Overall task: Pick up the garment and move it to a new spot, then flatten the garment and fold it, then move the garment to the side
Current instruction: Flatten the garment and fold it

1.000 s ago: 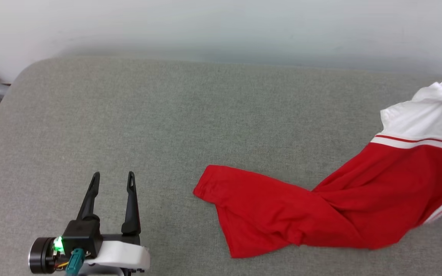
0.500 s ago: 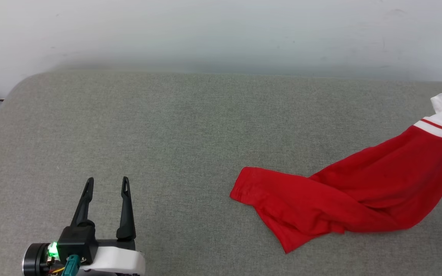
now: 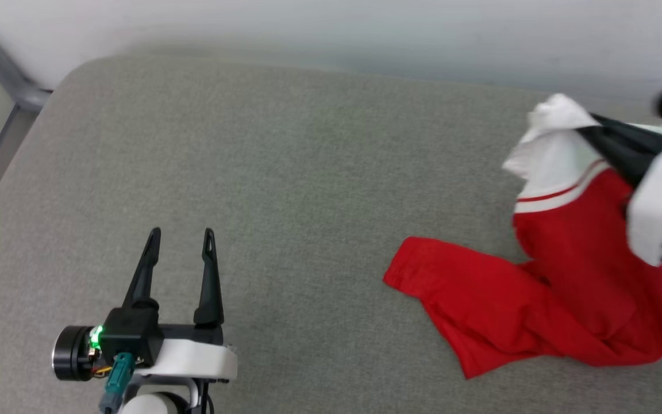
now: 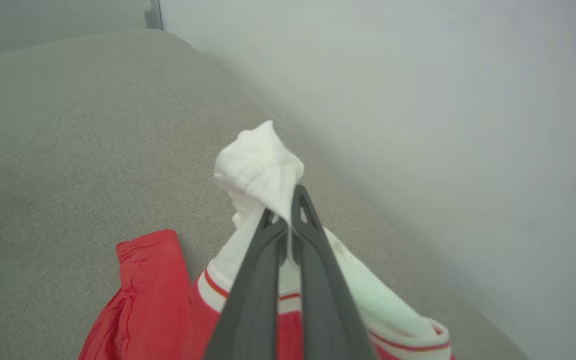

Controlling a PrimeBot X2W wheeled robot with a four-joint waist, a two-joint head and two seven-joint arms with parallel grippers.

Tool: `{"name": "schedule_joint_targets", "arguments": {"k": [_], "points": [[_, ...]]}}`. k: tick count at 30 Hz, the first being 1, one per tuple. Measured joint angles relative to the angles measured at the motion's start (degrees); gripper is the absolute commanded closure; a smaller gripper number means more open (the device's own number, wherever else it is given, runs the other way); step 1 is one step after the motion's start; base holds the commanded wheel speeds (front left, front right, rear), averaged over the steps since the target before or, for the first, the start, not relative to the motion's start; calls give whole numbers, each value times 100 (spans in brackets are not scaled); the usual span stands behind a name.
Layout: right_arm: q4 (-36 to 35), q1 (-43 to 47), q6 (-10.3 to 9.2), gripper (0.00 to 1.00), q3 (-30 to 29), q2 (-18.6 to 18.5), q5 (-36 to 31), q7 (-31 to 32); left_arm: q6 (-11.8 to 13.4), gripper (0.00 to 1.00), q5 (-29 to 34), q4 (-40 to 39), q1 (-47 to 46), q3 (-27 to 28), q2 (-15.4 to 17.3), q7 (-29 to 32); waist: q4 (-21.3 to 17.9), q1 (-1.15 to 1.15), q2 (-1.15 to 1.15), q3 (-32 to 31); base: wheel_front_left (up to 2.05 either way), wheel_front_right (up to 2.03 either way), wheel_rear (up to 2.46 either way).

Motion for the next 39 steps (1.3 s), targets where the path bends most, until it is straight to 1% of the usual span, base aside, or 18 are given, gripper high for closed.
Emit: {"name": "schedule_joint_targets", "arguments": {"k": [4,10,13,16,20,22,24,25,27,30,32,33,34,35,37,39], "points": [[611,-1119,0,100,1377,366,-56,87,77,0,-92,-10,-153,-127,1,0,215,0,0,272,0,0,0],[1738,-2508,0,100,3215,1098,47,-74,207,0,-281,-29,-433,-386,0,0,534,1,0,692,0,0,0],[2245,-3028,1,100,3957,1454,175,-309,276,0,-366,-26,-584,-502,2,0,683,1,0,896,0,0,0],[2706,-3470,0,100,4503,1833,387,-588,352,0,-431,-23,-673,-582,2,0,805,1,0,1090,0,0,0],[3328,-3818,0,100,4859,2257,576,-810,392,0,-488,-19,-787,-705,0,0,923,1,0,1319,0,0,0],[3615,-3841,0,100,4947,2397,599,-670,419,0,-535,-11,-827,-751,2,0,972,1,0,1418,0,0,0],[3831,-3794,0,100,4963,2470,539,-426,442,0,-575,-10,-883,-804,1,0,1025,1,0,1498,0,0,0],[3889,-3717,-2,100,4962,2496,385,-189,452,0,-583,-11,-899,-848,0,0,1053,1,0,1533,0,0,0],[3995,-3483,0,100,4976,2529,252,81,470,0,-595,-8,-923,-896,0,0,1100,0,0,1596,0,0,0],[4122,-3388,-2,100,4946,2519,243,321,500,0,-627,-1,-965,-929,-2,0,1141,0,0,1652,0,0,0],[4151,-3381,-2,100,4944,2506,282,313,504,0,-625,13,-966,-920,2,0,1132,0,0,1653,0,0,0],[4150,-3379,-2,86,4945,2506,292,270,505,0,-620,20,-966,-910,0,0,1117,0,0,1643,0,0,0],[4142,-3373,-2,33,4949,2505,333,174,505,0,-605,31,-965,-892,-1,0,1096,0,0,1625,0,0,0],[4117,-3368,-1,0,4955,2502,364,38,504,0,-580,48,-962,-870,0,0,1073,0,0,1602,0,0,0],[4065,-3368,0,0,4974,2436,414,-297,492,0,-547,79,-948,-832,-1,0,1027,0,0,1533,0,0,0],[3944,-3371,0,0,4977,2329,603,-676,460,0,-491,94,-914,-779,-1,0,977,0,0,1433,0,0,0]]}}
